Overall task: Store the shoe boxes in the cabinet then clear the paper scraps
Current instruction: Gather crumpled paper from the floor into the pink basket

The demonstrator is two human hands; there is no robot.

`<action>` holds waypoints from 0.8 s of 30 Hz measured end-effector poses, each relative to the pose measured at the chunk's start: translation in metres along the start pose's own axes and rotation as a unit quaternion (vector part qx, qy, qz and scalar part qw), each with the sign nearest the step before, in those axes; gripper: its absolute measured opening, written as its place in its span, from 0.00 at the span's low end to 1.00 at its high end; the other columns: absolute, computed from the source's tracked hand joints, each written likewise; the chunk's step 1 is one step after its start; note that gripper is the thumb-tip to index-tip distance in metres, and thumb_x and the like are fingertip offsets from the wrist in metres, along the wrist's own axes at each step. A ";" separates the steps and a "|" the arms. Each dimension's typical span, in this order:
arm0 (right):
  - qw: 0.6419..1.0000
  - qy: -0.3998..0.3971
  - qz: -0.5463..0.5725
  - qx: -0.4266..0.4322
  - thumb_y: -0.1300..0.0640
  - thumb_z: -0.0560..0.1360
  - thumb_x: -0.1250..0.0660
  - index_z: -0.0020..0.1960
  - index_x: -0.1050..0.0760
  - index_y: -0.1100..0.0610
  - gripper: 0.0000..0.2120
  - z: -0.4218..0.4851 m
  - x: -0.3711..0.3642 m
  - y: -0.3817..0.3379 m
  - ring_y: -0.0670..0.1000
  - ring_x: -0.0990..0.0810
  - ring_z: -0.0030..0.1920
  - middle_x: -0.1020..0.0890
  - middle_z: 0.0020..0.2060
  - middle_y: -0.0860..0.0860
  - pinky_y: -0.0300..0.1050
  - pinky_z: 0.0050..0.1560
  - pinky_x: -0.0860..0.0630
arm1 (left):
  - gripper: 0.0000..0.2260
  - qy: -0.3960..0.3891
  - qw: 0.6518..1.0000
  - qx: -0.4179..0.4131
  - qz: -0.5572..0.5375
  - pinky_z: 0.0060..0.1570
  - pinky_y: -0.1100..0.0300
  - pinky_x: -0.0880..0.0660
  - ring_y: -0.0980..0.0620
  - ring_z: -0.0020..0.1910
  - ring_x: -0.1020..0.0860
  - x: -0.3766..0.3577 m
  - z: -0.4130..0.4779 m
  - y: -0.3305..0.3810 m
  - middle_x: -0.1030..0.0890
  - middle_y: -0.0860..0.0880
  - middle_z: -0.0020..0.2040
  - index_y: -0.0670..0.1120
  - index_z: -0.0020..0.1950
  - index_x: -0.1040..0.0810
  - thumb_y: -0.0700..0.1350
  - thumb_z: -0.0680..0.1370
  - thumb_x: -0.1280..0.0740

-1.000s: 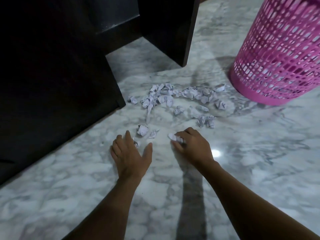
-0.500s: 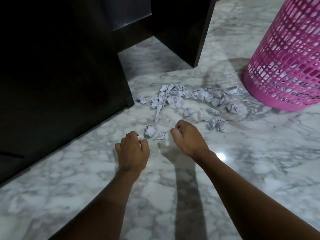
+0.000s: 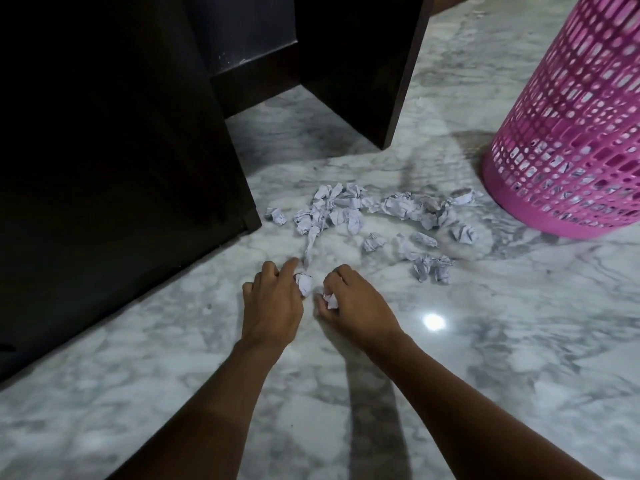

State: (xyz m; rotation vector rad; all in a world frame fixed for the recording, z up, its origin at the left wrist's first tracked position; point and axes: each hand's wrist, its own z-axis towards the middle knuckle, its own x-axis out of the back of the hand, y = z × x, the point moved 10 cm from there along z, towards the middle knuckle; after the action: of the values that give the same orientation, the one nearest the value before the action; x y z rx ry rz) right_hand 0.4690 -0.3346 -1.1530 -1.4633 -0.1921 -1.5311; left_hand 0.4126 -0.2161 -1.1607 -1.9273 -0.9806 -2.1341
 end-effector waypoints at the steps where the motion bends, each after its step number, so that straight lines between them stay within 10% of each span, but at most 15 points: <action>1: 1.000 0.014 -0.010 0.019 0.55 0.76 0.36 0.43 0.27 0.58 0.07 -0.003 0.000 -0.002 0.54 0.27 0.36 0.25 0.39 0.53 0.51 0.34 0.28 | 0.22 0.003 1.000 -0.013 0.006 0.52 0.48 0.33 0.42 0.49 0.24 0.001 -0.002 0.004 0.26 0.45 0.50 0.49 0.68 0.27 0.49 0.79 0.51; 8: 0.999 -0.022 -0.006 0.031 0.61 0.79 0.36 0.61 0.24 0.63 0.12 -0.011 -0.009 0.004 0.55 0.24 0.46 0.21 0.49 0.57 0.49 0.45 0.24 | 0.21 0.043 0.997 -0.054 0.024 0.45 0.52 0.31 0.46 0.44 0.24 -0.004 -0.013 0.012 0.25 0.49 0.45 0.53 0.58 0.21 0.64 0.76 0.43; 15: 0.977 0.054 0.120 -0.168 0.47 0.79 0.51 0.42 0.28 0.56 0.19 -0.022 0.048 0.053 0.53 0.27 0.42 0.25 0.39 0.53 0.46 0.44 0.34 | 0.17 0.089 0.996 -0.010 -0.027 0.45 0.50 0.32 0.43 0.41 0.25 0.003 0.009 0.016 0.28 0.48 0.40 0.45 0.41 0.23 0.56 0.74 0.44; 24: 0.936 0.223 0.066 -0.265 0.47 0.75 0.29 0.36 0.30 0.57 0.17 -0.041 0.130 0.143 0.52 0.28 0.39 0.28 0.35 0.51 0.46 0.42 0.33 | 0.19 0.161 0.986 -0.038 -0.038 0.48 0.45 0.28 0.36 0.48 0.26 0.026 0.069 0.033 0.24 0.39 0.47 0.40 0.46 0.23 0.54 0.79 0.43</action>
State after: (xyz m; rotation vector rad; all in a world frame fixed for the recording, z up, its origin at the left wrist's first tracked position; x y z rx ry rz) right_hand 0.5672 -0.5036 -1.1247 -1.4381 0.6225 -1.8384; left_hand 0.4822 -0.1975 -1.1252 -1.5251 -0.9328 -2.4548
